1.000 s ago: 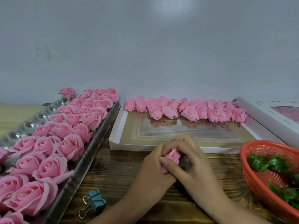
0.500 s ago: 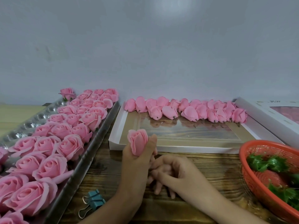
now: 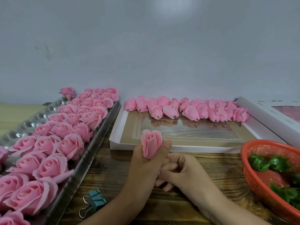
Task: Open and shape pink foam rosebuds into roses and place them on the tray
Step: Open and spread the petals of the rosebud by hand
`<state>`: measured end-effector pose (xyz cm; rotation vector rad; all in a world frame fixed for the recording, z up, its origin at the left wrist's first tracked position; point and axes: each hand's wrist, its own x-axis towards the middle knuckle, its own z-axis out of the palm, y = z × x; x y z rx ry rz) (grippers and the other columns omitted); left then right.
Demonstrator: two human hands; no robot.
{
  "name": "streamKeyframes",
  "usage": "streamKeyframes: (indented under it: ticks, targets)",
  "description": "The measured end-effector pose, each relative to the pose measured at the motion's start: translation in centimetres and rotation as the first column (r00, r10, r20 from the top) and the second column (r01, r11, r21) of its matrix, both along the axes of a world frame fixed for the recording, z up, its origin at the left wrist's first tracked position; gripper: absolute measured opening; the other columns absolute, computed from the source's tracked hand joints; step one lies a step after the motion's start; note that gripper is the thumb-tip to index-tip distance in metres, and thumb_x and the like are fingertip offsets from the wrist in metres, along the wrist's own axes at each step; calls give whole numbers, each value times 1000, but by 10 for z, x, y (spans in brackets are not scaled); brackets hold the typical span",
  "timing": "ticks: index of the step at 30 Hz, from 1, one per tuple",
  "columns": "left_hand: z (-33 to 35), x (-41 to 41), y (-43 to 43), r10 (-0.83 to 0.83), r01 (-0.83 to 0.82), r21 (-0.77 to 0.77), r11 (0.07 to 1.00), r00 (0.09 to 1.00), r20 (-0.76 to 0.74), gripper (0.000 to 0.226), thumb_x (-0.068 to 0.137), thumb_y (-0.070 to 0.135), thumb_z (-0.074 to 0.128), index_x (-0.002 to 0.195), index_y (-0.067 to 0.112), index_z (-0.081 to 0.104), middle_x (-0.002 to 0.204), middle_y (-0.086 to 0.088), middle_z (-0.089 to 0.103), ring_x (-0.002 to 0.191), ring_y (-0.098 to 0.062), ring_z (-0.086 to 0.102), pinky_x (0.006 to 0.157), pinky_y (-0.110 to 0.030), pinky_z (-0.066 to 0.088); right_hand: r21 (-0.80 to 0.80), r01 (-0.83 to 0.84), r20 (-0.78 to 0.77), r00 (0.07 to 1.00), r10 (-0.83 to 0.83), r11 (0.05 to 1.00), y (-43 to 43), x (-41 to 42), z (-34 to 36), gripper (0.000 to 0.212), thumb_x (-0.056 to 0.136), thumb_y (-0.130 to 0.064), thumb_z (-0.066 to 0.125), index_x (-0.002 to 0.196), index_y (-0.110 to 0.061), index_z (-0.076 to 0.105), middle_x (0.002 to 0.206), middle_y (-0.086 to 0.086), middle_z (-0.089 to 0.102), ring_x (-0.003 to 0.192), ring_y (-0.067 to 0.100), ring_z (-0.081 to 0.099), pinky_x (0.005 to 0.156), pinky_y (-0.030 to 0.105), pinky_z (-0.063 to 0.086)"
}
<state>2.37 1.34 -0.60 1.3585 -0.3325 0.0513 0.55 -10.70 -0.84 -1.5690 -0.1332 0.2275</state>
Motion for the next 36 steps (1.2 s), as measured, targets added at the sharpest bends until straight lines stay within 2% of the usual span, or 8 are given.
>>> streamKeyframes:
  ticks: [2, 5, 11, 18, 23, 28, 33, 36]
  targets:
    - [-1, 1, 0, 27, -28, -37, 999, 999, -26, 30, 79, 41, 68, 67, 14, 59, 53, 3, 51, 44, -7, 50, 40, -14, 39, -6, 1, 10, 1000, -1, 1000, 0, 1, 0, 6, 85, 4, 68, 83, 3, 63, 64, 2, 69, 55, 7, 65, 48, 15, 50]
    - [-4, 5, 3, 143, -145, -102, 984, 989, -30, 23, 78, 34, 70, 66, 17, 61, 62, -1, 56, 57, -10, 54, 50, -20, 45, -67, -7, 75, 997, 12, 998, 1, 1, -1, 14, 85, 5, 69, 80, -8, 65, 62, 0, 65, 53, 6, 62, 48, 17, 50]
    - [-9, 11, 6, 224, -242, -197, 950, 968, -110, 22, 79, 26, 55, 59, 20, 61, 74, -6, 65, 72, -18, 61, 71, -35, 47, -71, -6, 171, 985, 18, 997, 0, -1, -3, 21, 86, 2, 69, 87, -18, 71, 63, 0, 64, 54, 7, 61, 48, 18, 51]
    - [-11, 12, 4, 125, -173, -260, 950, 974, -189, 28, 76, 35, 55, 71, 11, 69, 80, -14, 70, 75, -20, 68, 62, -20, 53, -52, -4, 208, 978, 15, 999, 1, -3, -2, 29, 88, 3, 68, 83, -25, 77, 65, 0, 66, 56, 7, 59, 48, 19, 51]
    - [-12, 11, 5, 104, -141, -228, 963, 980, -168, 30, 79, 37, 59, 74, 9, 69, 82, -13, 71, 76, -18, 68, 62, -19, 52, -33, 3, 215, 977, 4, 999, 0, -4, -1, 25, 88, 3, 67, 86, -21, 76, 65, 0, 66, 56, 7, 59, 49, 19, 51]
    - [-11, 13, 4, 93, -135, -233, 963, 979, -183, 30, 76, 37, 53, 65, 15, 69, 78, -12, 70, 72, -17, 67, 59, -20, 52, 11, 19, 208, 978, -20, 1000, 0, -3, -1, 22, 89, 2, 66, 86, -18, 76, 65, 2, 67, 56, 7, 59, 48, 19, 51]
    - [-10, 13, 4, 68, -118, -243, 963, 976, -206, 46, 73, 47, 53, 76, 3, 66, 82, -18, 70, 72, -22, 66, 58, -23, 52, 24, 43, 211, 976, -47, 999, 1, -3, -3, 23, 89, 2, 65, 85, -18, 75, 66, 4, 67, 56, 9, 59, 49, 21, 52]
    - [-12, 13, 4, 52, -105, -247, 963, 976, -212, 43, 81, 41, 49, 76, 3, 68, 86, -19, 71, 78, -25, 68, 63, -23, 54, 14, 39, 207, 977, -42, 999, 0, -3, -2, 22, 90, 2, 64, 85, -17, 75, 66, 4, 68, 55, 8, 59, 49, 21, 52]
